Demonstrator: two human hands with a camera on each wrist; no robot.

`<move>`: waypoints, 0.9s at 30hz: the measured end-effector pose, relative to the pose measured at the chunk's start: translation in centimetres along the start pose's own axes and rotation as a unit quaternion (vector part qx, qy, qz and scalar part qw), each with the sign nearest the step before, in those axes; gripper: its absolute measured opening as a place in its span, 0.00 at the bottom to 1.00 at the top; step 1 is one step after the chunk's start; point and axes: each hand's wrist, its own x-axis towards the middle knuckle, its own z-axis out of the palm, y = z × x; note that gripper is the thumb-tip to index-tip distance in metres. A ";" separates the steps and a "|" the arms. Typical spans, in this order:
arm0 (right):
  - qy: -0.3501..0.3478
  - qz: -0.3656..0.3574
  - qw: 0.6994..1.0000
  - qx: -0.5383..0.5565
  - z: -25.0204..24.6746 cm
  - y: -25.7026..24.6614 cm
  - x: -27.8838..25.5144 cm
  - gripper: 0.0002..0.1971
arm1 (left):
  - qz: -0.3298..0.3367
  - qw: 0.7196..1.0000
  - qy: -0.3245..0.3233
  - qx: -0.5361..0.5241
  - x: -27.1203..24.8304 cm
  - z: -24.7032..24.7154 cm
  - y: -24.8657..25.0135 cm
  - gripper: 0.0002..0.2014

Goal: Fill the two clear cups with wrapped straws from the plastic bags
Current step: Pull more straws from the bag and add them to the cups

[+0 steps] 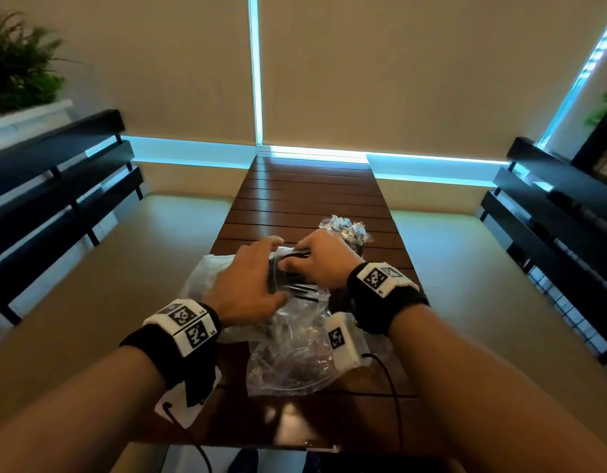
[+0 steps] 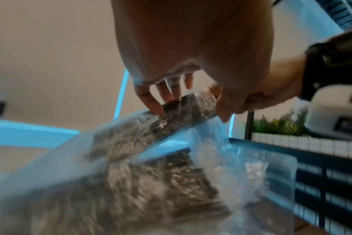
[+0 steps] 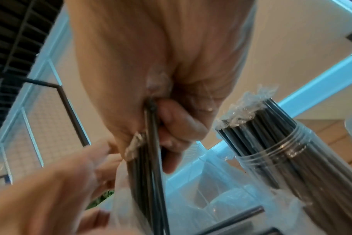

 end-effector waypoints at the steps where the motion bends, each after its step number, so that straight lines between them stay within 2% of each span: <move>1: -0.007 0.012 1.000 0.020 0.1 0.2 0.2 0.17 | 0.008 0.997 -0.019 0.067 0.1 0.1 0.0 0.46; 2: -0.017 0.024 0.999 0.041 0.2 0.3 0.4 0.18 | 0.012 0.992 -0.026 0.120 0.3 0.3 -0.1 0.47; 3: -0.024 0.036 0.997 0.060 0.3 0.3 0.5 0.19 | 0.011 0.989 -0.021 0.148 0.5 0.6 -0.2 0.44; 5: -0.023 0.057 0.994 0.093 0.6 0.2 0.7 0.22 | 0.008 0.989 0.011 0.148 1.0 1.1 -0.8 0.31; 7: -0.004 0.073 0.981 0.177 0.8 0.0 0.4 0.25 | 0.013 0.992 0.035 0.119 1.3 1.4 -1.1 0.21; 8: -0.002 0.078 0.963 0.258 0.9 -0.1 0.0 0.25 | 0.008 0.994 0.042 0.099 1.5 1.3 -1.3 0.17; 10: -0.001 0.065 0.900 0.431 1.4 -0.4 -1.1 0.27 | -0.008 0.996 0.070 0.059 2.0 0.8 -1.6 0.11; 11: 0.013 0.048 0.880 0.472 1.9 -0.4 -1.6 0.27 | -0.013 0.996 0.082 0.044 2.2 0.6 -1.8 0.09; 12: 0.031 0.032 0.882 0.469 2.4 -0.6 -1.9 0.28 | -0.015 0.995 0.089 0.033 2.4 0.3 -2.0 0.07; 14: 0.065 0.021 0.913 0.402 3.8 -1.1 -1.7 0.35 | 0.002 0.996 0.086 0.018 2.7 0.2 -2.2 0.07; 15: 0.087 0.024 0.919 0.383 4.3 -1.5 -1.3 0.36 | 0.017 0.997 0.079 0.006 2.7 0.3 -2.0 0.07; 19: 0.178 0.049 0.880 0.437 4.5 -3.3 0.1 0.19 | 0.082 0.994 0.070 -0.030 2.4 0.4 -0.8 0.12; 21: 0.212 0.070 0.863 0.454 3.9 -4.0 0.5 0.15 | 0.058 0.996 0.057 -0.036 2.5 0.5 -0.5 0.09; 24: 0.248 0.094 0.800 0.538 2.4 -4.8 0.8 0.07 | 0.006 0.998 0.044 -0.034 2.5 0.7 -0.6 0.10; 27: 0.314 0.108 0.742 0.582 0.8 -5.2 0.8 0.06 | 0.003 0.999 0.025 -0.034 2.4 0.6 -0.5 0.08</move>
